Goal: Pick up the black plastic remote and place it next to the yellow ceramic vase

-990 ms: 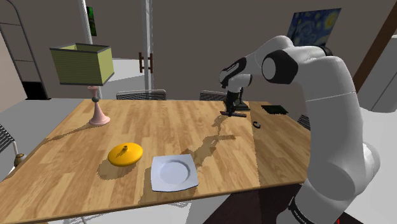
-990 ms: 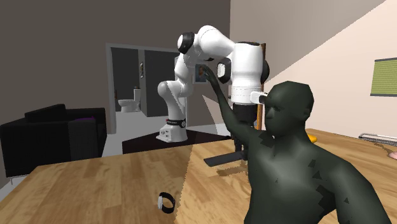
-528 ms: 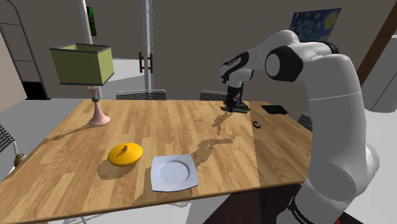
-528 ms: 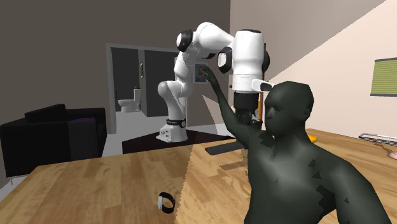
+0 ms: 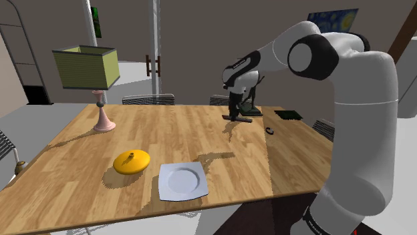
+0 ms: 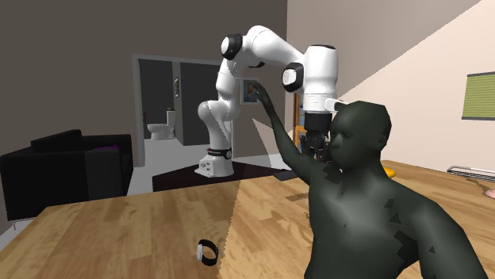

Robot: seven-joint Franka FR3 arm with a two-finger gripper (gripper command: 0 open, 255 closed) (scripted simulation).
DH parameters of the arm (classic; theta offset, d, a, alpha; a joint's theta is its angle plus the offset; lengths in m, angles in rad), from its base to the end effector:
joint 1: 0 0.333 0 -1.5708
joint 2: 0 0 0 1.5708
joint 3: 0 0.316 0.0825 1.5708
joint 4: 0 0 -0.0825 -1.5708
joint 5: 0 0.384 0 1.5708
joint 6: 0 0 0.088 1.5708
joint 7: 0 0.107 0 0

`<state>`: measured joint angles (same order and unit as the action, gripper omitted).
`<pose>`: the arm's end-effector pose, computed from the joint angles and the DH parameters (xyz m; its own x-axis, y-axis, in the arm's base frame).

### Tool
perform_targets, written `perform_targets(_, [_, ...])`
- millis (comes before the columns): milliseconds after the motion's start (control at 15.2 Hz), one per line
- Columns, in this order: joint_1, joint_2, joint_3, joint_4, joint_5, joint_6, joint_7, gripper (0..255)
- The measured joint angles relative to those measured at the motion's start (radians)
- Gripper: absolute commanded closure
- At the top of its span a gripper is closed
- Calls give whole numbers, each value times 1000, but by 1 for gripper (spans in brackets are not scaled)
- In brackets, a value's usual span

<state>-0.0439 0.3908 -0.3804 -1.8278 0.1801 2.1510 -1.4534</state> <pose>0.5871 -0.2391 0.3307 0.5810 0.8139 0.0008 0.8134 -0.5806 -0.0353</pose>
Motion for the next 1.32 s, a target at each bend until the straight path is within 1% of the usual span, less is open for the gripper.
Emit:
perform_targets(330, [90,-74,21,-115,-29,50,112,255])
perform_targets(924, [236,-151,81,-210,-68,82,331,255])
perform_targets(1320, [326,-174,130,-235,-84,92,478,255])
